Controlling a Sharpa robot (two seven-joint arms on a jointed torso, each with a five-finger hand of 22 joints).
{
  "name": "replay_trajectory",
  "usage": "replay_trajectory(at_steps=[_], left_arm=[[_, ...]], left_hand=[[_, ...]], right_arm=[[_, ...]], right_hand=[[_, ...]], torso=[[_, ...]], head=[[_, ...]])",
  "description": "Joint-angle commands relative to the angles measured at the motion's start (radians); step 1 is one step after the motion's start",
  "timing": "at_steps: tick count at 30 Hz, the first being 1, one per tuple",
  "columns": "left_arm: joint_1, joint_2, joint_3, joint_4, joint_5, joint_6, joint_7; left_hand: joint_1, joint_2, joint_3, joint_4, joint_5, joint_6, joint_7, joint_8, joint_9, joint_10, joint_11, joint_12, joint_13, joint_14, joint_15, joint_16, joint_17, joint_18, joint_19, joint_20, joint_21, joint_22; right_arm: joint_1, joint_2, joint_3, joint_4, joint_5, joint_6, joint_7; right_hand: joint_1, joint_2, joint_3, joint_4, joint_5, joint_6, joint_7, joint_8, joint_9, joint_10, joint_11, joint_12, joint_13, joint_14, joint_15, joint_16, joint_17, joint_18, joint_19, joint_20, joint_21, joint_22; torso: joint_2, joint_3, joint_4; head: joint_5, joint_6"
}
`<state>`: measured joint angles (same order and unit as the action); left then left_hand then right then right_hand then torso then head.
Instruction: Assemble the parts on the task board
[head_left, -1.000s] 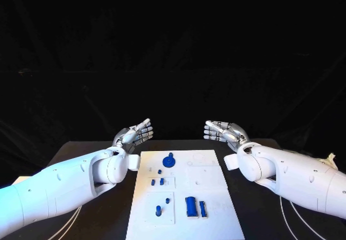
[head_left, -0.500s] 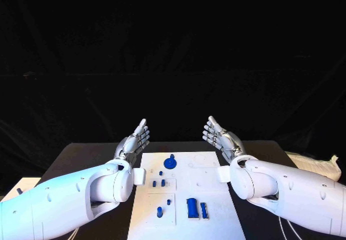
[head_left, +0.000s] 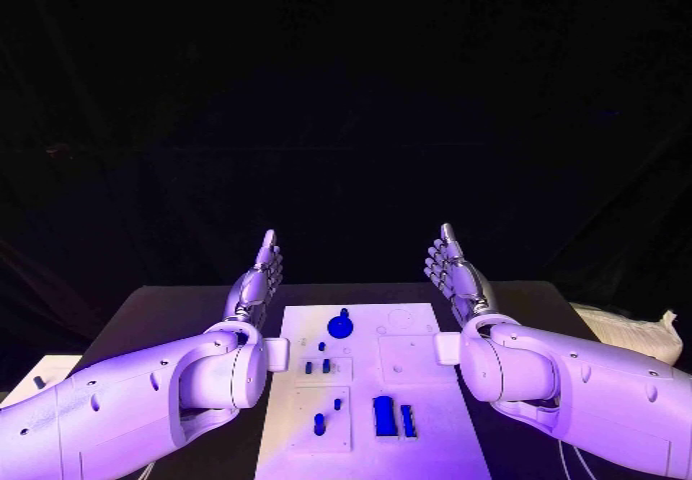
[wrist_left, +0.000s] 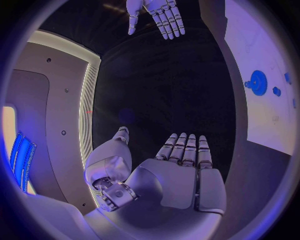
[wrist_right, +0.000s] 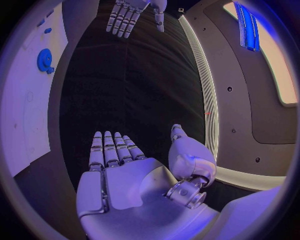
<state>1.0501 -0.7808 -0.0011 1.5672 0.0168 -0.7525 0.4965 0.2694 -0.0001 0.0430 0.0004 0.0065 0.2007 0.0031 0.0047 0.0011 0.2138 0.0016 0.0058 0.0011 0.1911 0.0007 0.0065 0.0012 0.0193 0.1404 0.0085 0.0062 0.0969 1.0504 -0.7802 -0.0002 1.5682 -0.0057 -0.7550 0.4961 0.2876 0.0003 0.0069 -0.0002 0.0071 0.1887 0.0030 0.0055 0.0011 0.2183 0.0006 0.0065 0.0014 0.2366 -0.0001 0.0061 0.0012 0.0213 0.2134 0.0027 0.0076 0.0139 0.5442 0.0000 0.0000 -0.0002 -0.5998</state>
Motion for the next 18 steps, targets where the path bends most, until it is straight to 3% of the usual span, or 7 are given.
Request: replay_trajectory(at_steps=[1, 9, 10, 15, 16, 17, 18], left_arm=[[0.000, 0.001, 0.001, 0.003, -0.017, -0.018, 0.024], [0.000, 0.001, 0.001, 0.003, -0.017, -0.018, 0.024], [0.000, 0.001, 0.001, 0.003, -0.017, -0.018, 0.024], [0.000, 0.001, 0.001, 0.003, -0.017, -0.018, 0.024], [0.000, 0.001, 0.001, 0.003, -0.017, -0.018, 0.024], [0.000, 0.001, 0.001, 0.003, -0.017, -0.018, 0.024], [0.000, 0.001, 0.001, 0.003, -0.017, -0.018, 0.024]], left_hand=[[-0.083, 0.000, -0.043, 0.000, -0.007, -0.063, -0.003, -0.005, -0.001, -0.067, -0.002, -0.006, -0.001, -0.059, -0.001, -0.007, -0.001, -0.019, -0.044, -0.008, -0.006, -0.097], [-0.136, 0.000, -0.043, 0.000, -0.007, -0.100, -0.003, -0.005, -0.001, -0.108, -0.002, -0.006, -0.001, -0.097, -0.001, -0.007, -0.001, -0.019, -0.068, -0.008, -0.006, -0.097], [-0.144, 0.000, -0.043, 0.000, -0.007, -0.107, -0.003, -0.005, -0.001, -0.115, -0.002, -0.006, -0.001, -0.101, -0.001, -0.007, -0.001, -0.019, -0.140, -0.008, -0.006, -0.097], [-0.163, 0.000, -0.043, 0.000, -0.007, -0.121, -0.003, -0.005, -0.001, -0.130, -0.002, -0.006, -0.001, -0.116, -0.001, -0.007, -0.001, -0.019, -0.140, -0.008, -0.006, -0.097], [-0.166, 0.000, -0.043, 0.000, -0.007, -0.121, -0.003, -0.005, -0.001, -0.131, -0.002, -0.006, -0.001, -0.117, -0.001, -0.007, -0.001, -0.019, -0.140, -0.008, -0.006, -0.097], [-0.177, 0.000, -0.043, 0.000, -0.007, -0.201, -0.003, -0.005, -0.001, -0.141, -0.002, -0.006, -0.001, -0.191, -0.001, -0.007, -0.001, -0.019, -0.140, -0.008, -0.006, -0.097], [-0.193, 0.000, -0.043, 0.000, -0.007, -0.201, -0.003, -0.005, -0.001, -0.214, -0.002, -0.006, -0.001, -0.191, -0.001, -0.007, -0.001, -0.019, -0.140, -0.008, -0.006, -0.097]], right_arm=[[0.000, 0.000, 0.000, 0.002, 0.006, -0.015, 0.024], [0.000, 0.000, 0.000, 0.002, 0.006, -0.015, 0.024], [0.000, 0.000, 0.000, 0.002, 0.006, -0.015, 0.024], [0.000, 0.000, 0.000, 0.002, 0.006, -0.015, 0.024], [0.000, 0.000, 0.000, 0.002, 0.006, -0.015, 0.024], [0.000, 0.000, 0.000, 0.002, 0.006, -0.015, 0.024], [0.000, 0.000, 0.000, 0.002, 0.006, -0.015, 0.024]], right_hand=[[-0.089, 0.000, -0.007, 0.000, -0.007, -0.059, -0.003, -0.006, -0.001, -0.067, -0.001, -0.007, -0.001, -0.073, 0.000, -0.006, -0.001, -0.021, -0.066, -0.003, -0.008, -0.014], [-0.145, 0.000, -0.007, 0.000, -0.007, -0.096, -0.003, -0.006, -0.001, -0.110, -0.001, -0.007, -0.001, -0.120, 0.000, -0.006, -0.001, -0.021, -0.108, -0.003, -0.008, -0.014], [-0.154, 0.000, -0.007, 0.000, -0.007, -0.101, -0.003, -0.006, -0.001, -0.117, -0.001, -0.007, -0.001, -0.128, 0.000, -0.006, -0.001, -0.021, -0.115, -0.003, -0.008, -0.014], [-0.173, 0.000, -0.007, 0.000, -0.007, -0.113, -0.003, -0.006, -0.001, -0.132, -0.001, -0.007, -0.001, -0.142, 0.000, -0.006, -0.001, -0.021, -0.128, -0.003, -0.008, -0.014], [-0.187, 0.000, -0.007, 0.000, -0.007, -0.189, -0.003, -0.006, -0.001, -0.142, -0.001, -0.007, -0.001, -0.156, 0.000, -0.006, -0.001, -0.021, -0.140, -0.003, -0.008, -0.014], [-0.205, 0.000, -0.007, 0.000, -0.007, -0.189, -0.003, -0.006, -0.001, -0.218, -0.001, -0.007, -0.001, -0.237, 0.000, -0.006, -0.001, -0.021, -0.213, -0.003, -0.008, -0.014], [-0.288, 0.000, -0.007, 0.000, -0.007, -0.189, -0.003, -0.006, -0.001, -0.218, -0.001, -0.007, -0.001, -0.237, 0.000, -0.006, -0.001, -0.021, -0.213, -0.003, -0.008, -0.014]], torso=[[0.000, 0.0000, 0.0000], [0.000, 0.0000, 0.0000], [0.000, 0.0000, 0.0000], [0.000, 0.0000, 0.0000], [0.000, 0.0000, 0.0000], [0.000, 0.0000, 0.0000], [0.000, 0.0000, 0.0000]], head=[[0.000, 0.000], [0.000, 0.000], [0.000, 0.000], [0.000, 0.000], [0.000, 0.000], [0.000, 0.000], [0.000, 0.000]])
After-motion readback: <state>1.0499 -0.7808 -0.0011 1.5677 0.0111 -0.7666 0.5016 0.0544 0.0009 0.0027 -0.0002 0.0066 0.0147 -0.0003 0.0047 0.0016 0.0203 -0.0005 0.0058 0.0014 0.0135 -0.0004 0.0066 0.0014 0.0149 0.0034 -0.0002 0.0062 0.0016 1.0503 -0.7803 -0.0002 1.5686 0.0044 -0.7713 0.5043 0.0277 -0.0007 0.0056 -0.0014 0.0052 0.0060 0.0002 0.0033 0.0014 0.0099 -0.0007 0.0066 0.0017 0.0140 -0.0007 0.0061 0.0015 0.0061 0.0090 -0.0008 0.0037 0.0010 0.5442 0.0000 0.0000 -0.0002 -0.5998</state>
